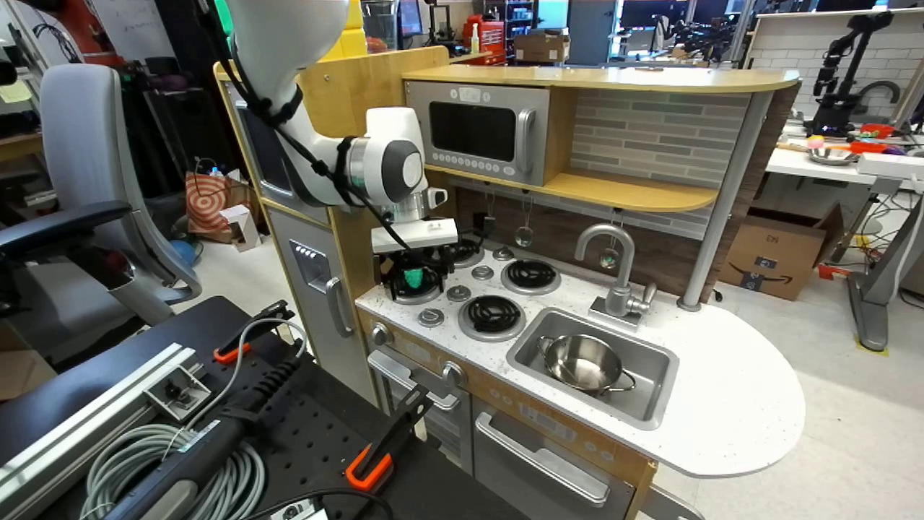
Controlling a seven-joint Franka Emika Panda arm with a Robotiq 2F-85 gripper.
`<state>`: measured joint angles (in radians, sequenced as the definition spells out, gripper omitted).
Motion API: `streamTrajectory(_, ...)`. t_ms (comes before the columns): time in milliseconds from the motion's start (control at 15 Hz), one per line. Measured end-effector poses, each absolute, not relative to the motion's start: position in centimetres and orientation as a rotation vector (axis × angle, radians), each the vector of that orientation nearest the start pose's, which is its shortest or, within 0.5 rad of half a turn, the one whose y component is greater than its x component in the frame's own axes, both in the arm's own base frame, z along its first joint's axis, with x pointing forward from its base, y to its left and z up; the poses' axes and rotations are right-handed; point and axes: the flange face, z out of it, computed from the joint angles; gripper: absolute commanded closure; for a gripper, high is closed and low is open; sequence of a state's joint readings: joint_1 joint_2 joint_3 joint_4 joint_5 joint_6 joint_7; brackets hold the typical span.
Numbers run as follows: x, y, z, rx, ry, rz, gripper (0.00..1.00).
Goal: Put the blue toy inside the pot in the sink
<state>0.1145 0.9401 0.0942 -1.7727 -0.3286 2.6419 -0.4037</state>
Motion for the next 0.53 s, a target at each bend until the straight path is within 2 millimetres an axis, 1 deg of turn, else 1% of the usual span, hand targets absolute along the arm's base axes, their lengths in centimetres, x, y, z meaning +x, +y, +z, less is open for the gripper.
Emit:
streamTrajectory(133,60.3,13.3,2.8,-2.904,-1.343,0.003,0.0)
streamTrajectory(400,60.0,14.3,4.6,-2.866,-1.353,-0.274,0.0)
streamTrajectory(533,59.8,14.8,5.3,-2.846,-1.362,-0.348,0.0)
